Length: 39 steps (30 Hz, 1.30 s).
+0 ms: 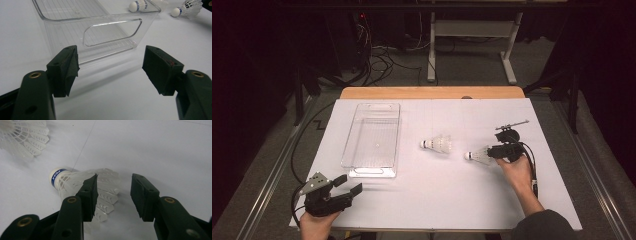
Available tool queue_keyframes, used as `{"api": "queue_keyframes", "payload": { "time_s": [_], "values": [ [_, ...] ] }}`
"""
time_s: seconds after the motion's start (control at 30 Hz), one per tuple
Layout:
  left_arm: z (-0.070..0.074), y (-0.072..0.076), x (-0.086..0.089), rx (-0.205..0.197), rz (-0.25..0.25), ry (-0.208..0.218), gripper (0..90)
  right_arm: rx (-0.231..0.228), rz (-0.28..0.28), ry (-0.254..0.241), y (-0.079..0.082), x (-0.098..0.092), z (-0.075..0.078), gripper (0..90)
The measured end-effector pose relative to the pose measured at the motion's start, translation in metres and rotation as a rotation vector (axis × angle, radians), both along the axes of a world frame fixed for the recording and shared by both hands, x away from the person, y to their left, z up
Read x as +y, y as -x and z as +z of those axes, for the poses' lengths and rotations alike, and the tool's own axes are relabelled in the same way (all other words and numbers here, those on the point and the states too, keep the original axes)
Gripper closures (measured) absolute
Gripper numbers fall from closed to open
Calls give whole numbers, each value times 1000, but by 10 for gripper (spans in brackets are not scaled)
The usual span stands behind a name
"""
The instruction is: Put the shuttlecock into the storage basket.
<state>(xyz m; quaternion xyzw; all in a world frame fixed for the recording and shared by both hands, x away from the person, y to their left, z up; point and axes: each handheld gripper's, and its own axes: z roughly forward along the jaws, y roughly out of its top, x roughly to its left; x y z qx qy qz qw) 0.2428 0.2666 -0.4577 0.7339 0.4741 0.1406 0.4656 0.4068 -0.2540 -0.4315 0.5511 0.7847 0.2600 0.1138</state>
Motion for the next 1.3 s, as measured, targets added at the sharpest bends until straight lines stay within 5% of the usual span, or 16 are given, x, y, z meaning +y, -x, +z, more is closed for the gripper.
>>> {"api": "queue_keyframes", "payload": {
  "time_s": [1.3],
  "values": [
    [-1,0,1,5,4,10,299,-25,13,-46,24,-16,1,577]
  ]
}}
